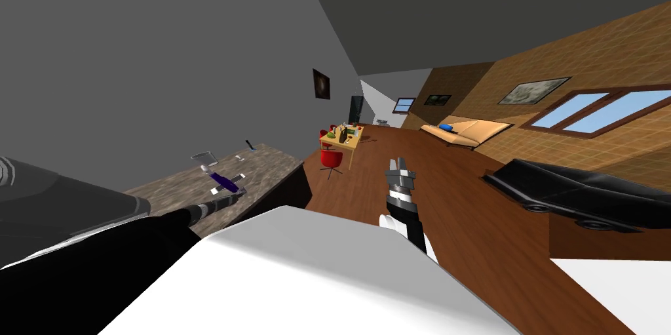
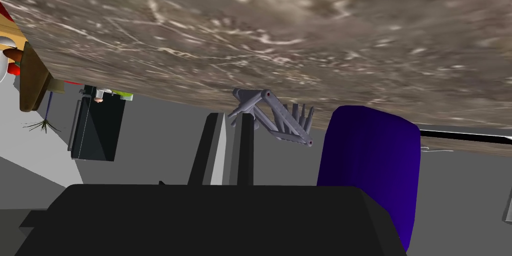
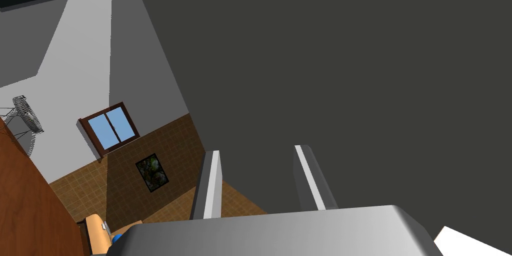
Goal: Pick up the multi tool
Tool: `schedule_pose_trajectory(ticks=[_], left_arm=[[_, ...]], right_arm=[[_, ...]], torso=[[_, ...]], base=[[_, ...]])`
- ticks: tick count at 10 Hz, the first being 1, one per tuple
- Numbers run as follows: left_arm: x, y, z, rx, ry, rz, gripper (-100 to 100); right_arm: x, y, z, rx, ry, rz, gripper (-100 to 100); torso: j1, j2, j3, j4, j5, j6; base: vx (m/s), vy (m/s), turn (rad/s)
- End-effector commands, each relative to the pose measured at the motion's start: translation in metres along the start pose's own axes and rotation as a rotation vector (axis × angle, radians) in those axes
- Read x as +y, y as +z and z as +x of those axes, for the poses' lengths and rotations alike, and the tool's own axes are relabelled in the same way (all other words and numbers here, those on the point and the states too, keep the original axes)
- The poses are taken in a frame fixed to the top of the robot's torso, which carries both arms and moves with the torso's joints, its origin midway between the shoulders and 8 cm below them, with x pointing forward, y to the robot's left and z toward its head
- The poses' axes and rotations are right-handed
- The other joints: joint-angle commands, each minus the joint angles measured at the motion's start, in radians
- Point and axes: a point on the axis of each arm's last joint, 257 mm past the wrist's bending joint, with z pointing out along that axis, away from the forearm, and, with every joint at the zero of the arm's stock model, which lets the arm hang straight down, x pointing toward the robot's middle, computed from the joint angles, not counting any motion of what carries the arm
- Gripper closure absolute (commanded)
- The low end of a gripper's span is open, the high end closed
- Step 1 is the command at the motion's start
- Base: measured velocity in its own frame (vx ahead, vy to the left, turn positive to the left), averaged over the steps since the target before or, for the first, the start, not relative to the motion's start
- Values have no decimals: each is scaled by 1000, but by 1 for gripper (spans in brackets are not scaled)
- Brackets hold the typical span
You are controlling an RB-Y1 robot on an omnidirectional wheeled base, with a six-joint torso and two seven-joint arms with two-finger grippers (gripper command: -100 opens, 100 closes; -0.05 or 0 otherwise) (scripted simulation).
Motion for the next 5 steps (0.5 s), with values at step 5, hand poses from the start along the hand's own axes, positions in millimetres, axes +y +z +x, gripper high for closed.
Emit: schedule_pose_trajectory(ticks=[5], left_arm=[[-30, 22, -27, -11, -28, -10, 100]], right_arm=[[0, 0, 0, 0, 0, 0, 0]], torso=[[-1, -1, -1, 0, 0, 0]], base=[[-102, 10, -53]])
